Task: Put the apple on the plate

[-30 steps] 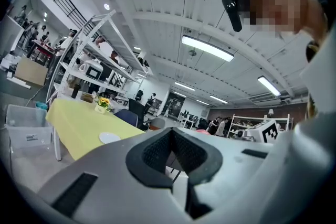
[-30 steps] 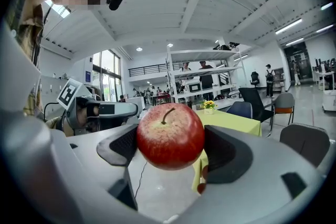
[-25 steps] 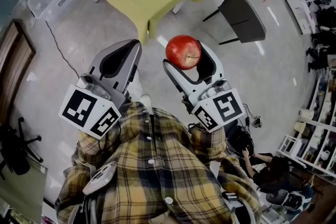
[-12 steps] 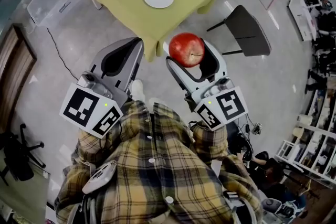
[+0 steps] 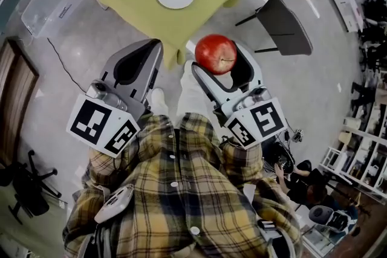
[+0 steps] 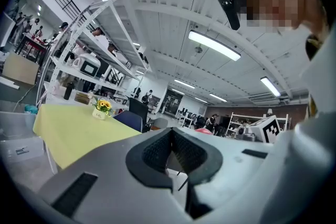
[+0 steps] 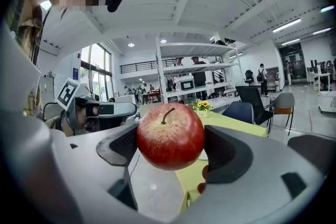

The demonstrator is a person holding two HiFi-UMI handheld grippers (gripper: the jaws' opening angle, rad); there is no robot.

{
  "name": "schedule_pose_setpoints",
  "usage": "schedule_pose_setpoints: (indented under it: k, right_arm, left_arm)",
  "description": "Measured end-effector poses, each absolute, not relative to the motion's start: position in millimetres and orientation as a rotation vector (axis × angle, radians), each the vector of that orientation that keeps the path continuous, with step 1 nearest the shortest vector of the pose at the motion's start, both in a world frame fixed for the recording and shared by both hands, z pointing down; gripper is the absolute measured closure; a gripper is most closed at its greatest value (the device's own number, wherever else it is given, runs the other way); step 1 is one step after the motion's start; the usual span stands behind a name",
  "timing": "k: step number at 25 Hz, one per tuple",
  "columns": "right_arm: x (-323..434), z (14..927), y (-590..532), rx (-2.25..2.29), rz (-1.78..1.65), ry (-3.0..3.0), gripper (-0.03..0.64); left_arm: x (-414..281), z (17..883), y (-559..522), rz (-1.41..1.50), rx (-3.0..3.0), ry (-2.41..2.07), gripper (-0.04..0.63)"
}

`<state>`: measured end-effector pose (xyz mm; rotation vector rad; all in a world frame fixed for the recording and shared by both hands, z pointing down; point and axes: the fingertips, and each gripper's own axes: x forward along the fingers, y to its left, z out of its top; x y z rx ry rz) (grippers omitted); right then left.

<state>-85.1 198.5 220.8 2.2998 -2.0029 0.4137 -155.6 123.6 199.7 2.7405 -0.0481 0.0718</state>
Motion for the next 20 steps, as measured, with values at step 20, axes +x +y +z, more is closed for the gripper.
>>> schedule_pose_setpoints:
  k: [20]
  right_arm:
    - [76.6,211.7,120.5,2.075,0.392,-2.198,0.232]
  left_arm:
    - [-4.4,186.1,56.8,-0.006,2.738,-0.32,0.588]
